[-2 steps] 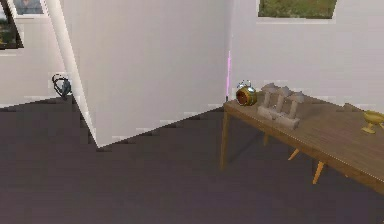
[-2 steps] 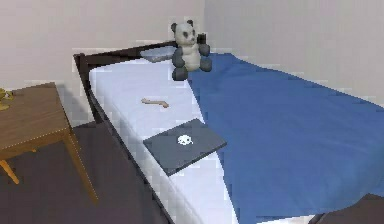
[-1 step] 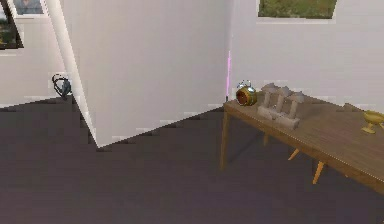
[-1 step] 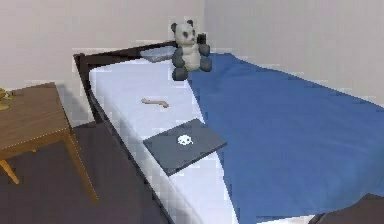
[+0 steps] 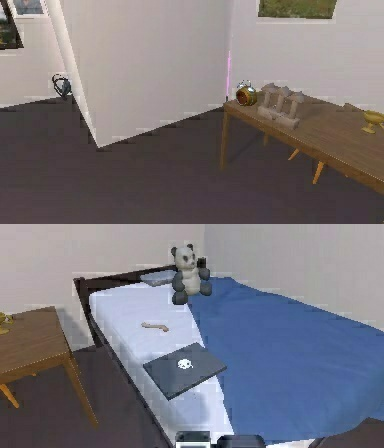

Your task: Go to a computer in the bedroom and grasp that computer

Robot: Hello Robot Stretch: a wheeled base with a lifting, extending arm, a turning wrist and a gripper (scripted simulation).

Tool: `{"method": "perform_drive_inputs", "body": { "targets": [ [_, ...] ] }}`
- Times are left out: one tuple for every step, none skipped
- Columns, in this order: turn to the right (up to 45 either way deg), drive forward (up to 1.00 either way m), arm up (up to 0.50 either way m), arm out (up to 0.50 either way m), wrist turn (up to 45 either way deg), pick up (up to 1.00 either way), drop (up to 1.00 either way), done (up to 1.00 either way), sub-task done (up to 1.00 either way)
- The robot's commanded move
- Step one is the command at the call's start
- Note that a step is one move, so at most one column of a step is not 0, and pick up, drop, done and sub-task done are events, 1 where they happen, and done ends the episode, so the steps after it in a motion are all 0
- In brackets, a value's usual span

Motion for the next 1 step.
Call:
{"method": "perform_drive_inputs", "body": {
  "targets": [
    [0.0, 0.00, 0.00, 0.30, 0.0, 0.00, 0.00, 0.00, 0.00]
  ]
}}
